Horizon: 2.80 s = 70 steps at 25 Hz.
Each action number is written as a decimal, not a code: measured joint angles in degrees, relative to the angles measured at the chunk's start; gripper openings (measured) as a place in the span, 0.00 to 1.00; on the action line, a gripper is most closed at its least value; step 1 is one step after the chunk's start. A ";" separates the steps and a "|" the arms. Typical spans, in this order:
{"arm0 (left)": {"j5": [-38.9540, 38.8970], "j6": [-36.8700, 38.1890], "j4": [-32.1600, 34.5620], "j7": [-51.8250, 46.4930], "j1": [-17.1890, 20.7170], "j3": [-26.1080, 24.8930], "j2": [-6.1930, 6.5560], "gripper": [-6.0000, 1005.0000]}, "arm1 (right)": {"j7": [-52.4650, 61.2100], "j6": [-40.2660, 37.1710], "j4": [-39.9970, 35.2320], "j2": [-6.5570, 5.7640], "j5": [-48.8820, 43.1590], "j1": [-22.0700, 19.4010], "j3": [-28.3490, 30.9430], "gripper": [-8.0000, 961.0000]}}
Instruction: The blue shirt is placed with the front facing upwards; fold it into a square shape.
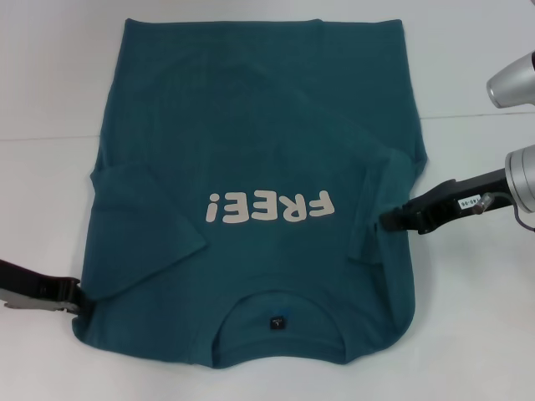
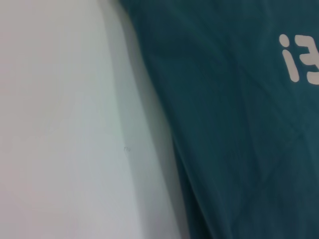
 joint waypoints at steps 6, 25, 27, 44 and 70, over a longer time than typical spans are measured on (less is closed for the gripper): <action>-0.24 2.08 -4.85 1.35 2.16 -0.14 -1.06 0.04 | -1.56 -2.26 -0.86 0.32 0.03 -0.11 0.08 0.02; 0.07 3.68 -9.50 2.38 3.67 -0.76 -2.20 0.05 | -2.28 -3.45 -4.57 1.90 -0.14 -1.86 0.00 0.02; 0.00 3.79 -10.94 1.72 3.81 -0.81 -2.08 0.05 | -2.28 -3.38 -4.52 1.90 -0.15 -1.87 0.00 0.02; 0.20 2.76 -10.60 -3.22 3.75 -0.91 -1.07 0.09 | -2.35 -2.54 -3.95 1.99 -0.20 -1.66 0.00 0.02; 3.74 0.76 -9.08 -9.79 2.64 -0.52 -1.36 0.89 | -2.89 -1.82 -3.76 2.07 -0.27 -1.24 -0.15 0.02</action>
